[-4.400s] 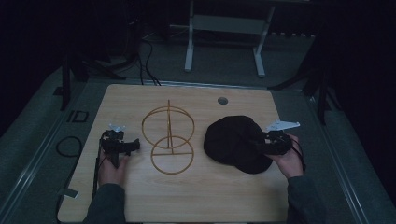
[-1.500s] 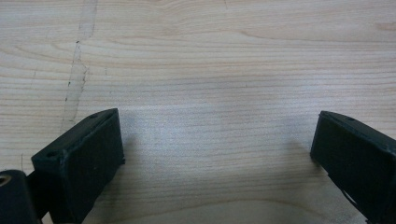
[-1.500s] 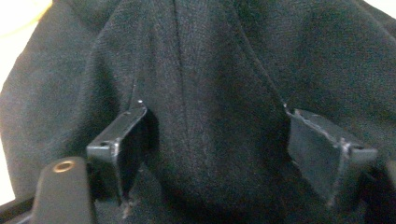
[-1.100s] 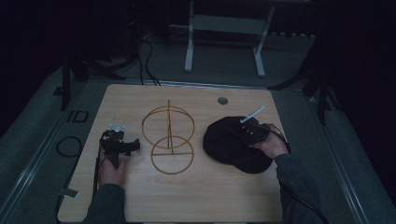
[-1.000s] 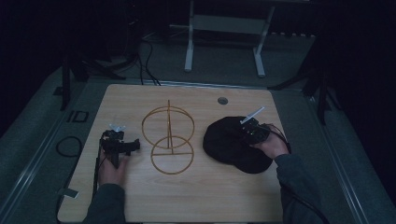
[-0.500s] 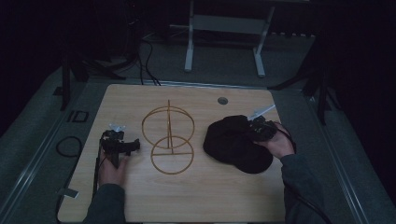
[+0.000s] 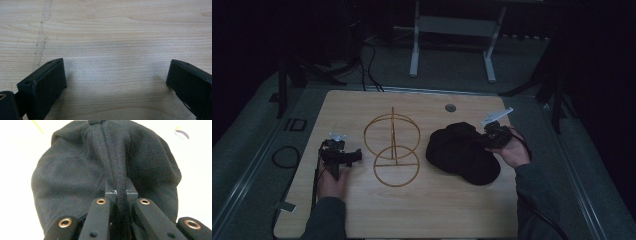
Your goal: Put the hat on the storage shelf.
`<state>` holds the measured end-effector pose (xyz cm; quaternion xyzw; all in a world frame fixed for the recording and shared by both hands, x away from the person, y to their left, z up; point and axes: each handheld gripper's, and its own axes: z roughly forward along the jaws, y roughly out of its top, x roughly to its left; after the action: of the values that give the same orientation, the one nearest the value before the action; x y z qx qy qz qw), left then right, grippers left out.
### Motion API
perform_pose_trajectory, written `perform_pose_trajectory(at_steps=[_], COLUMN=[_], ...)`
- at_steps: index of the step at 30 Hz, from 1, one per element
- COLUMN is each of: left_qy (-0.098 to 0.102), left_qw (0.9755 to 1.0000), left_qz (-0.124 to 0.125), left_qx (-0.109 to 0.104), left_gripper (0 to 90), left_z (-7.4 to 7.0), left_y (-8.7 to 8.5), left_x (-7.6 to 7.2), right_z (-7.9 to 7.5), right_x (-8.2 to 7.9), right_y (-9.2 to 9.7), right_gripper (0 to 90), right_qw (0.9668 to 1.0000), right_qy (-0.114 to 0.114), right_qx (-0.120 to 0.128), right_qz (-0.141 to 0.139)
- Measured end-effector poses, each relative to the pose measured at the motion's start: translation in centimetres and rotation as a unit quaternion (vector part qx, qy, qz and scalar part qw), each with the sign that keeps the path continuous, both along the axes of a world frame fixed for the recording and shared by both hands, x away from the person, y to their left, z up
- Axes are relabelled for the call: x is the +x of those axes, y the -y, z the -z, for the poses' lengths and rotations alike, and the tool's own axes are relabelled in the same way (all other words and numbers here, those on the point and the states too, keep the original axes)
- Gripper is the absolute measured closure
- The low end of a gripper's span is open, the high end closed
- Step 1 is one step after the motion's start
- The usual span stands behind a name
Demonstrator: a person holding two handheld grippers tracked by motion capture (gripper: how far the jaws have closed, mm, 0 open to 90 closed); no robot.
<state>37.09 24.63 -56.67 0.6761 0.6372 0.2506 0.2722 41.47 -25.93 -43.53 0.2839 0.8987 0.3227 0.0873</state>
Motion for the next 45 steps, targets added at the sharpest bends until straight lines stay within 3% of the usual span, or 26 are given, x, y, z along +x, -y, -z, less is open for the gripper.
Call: perform_pose_trajectory(at_steps=[21, 45], left_qy=[0.0, -0.001], left_qw=[1.0, 1.0], left_qz=[0.0, 0.0], left_qx=[0.0, -0.001], left_gripper=[2.2, 2.2], left_z=[0.0, 0.0], left_y=[0.0, 0.0], left_x=[0.0, 0.0], right_z=[-3.1, -7.1], right_x=[-0.3, -0.2], right_y=[0.1, 0.3], right_gripper=[86.6, 86.6], right_qw=[0.9986, 0.997], right_qy=[0.031, 0.067], right_qx=[0.04, 0.031], right_qz=[-0.012, -0.024])
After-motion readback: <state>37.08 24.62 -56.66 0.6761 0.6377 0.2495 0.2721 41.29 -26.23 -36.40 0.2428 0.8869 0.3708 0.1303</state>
